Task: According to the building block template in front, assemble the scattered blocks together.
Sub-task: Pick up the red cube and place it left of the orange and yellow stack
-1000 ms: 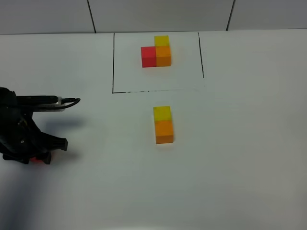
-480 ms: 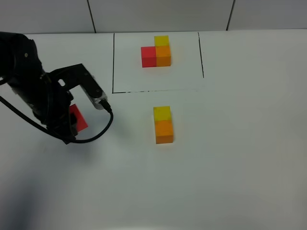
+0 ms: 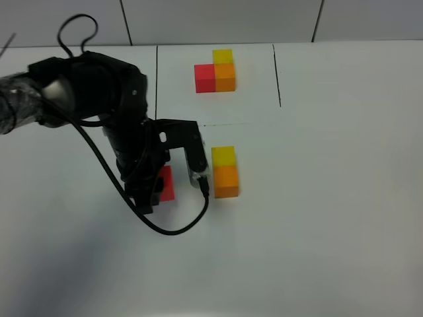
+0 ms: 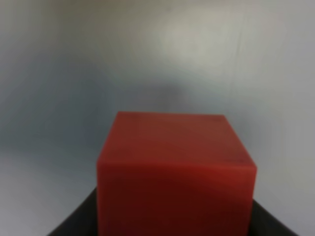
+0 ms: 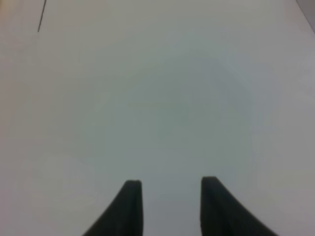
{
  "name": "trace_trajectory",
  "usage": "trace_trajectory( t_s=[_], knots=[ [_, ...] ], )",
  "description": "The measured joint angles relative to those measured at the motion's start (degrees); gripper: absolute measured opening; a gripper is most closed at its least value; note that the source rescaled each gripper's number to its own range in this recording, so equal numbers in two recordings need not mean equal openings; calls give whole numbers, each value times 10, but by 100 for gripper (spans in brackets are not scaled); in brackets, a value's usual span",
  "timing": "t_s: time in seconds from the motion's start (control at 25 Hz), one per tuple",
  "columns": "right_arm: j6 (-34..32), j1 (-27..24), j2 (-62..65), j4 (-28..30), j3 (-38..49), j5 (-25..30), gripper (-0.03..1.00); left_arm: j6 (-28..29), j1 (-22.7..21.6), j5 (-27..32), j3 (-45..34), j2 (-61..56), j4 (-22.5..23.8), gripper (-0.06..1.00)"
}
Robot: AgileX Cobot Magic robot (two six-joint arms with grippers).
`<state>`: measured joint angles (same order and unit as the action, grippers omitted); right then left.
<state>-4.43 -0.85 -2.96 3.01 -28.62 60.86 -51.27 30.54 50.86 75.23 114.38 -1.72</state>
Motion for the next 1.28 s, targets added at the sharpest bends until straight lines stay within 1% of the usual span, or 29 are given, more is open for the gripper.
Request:
trace_trajectory(
  t_s=[0.2, 0.36, 0.72, 1.04, 1.28],
  knots=[
    [0, 0, 0, 0, 0, 0, 0, -1, 35, 27, 62, 58, 17, 0],
    [0, 0, 0, 0, 0, 0, 0, -2, 39, 35, 100, 92, 25, 0],
    [0, 0, 0, 0, 0, 0, 0, 3, 39, -17, 103, 109, 27, 0],
    [0, 0, 0, 0, 0, 0, 0, 5, 39, -22, 107, 120, 27, 0],
    [0, 0, 0, 0, 0, 0, 0, 6, 39, -37, 109, 122, 6, 0]
  ],
)
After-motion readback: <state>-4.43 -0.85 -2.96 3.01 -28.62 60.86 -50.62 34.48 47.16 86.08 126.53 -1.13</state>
